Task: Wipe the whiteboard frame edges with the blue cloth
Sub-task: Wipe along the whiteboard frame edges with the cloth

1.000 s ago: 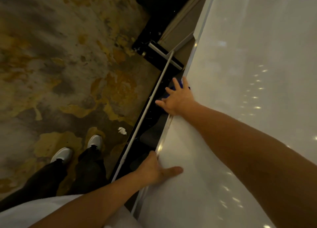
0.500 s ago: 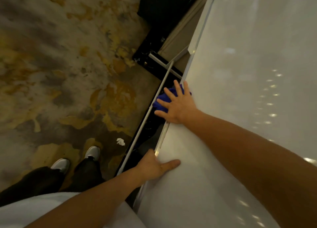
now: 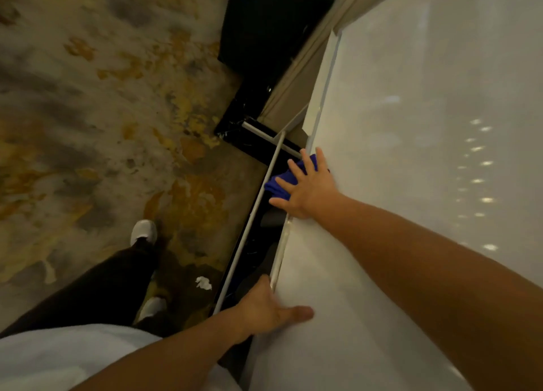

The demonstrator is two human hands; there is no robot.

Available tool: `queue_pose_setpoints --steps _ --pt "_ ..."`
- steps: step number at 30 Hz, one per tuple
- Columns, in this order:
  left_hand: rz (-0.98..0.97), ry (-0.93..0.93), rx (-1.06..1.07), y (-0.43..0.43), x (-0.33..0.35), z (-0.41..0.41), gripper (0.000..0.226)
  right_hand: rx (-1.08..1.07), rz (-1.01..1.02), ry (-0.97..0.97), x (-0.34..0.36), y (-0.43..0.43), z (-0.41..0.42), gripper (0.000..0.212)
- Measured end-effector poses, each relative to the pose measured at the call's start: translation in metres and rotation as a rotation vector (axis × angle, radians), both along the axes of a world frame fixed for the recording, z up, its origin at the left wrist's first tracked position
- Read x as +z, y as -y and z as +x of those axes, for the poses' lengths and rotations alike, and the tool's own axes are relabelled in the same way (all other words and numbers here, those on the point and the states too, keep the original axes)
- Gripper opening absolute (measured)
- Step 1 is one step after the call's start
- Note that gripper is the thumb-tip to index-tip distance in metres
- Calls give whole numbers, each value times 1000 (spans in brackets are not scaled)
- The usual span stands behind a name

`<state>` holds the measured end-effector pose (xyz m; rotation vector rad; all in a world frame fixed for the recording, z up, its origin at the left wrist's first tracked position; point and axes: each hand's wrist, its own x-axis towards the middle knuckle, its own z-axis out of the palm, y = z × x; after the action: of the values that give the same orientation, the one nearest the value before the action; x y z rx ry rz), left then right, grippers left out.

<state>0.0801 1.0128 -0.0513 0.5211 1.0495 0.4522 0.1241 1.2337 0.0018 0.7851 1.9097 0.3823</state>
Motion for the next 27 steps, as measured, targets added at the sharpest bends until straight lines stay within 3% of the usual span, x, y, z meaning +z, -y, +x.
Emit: queue_pose_setpoints --steps 2,5,12,17,21,27 --pt "10 7 -4 -25 -3 -1 109 42 -70 -13 -7 8 2 78" --pt "53 123 107 -71 4 -8 52 79 -221 -28 -12 39 4 70" --pt "-107 139 158 -153 2 -18 86 21 -80 15 22 -28 9 69" --pt "-223 229 53 -194 -4 -30 108 4 54 -3 45 -70 20 66" --pt "-314 299 -41 -243 -15 -39 94 -55 141 21 48 -115 19 68" --pt "-318 235 -277 -318 -29 -67 33 -25 111 8 27 -210 7 70"
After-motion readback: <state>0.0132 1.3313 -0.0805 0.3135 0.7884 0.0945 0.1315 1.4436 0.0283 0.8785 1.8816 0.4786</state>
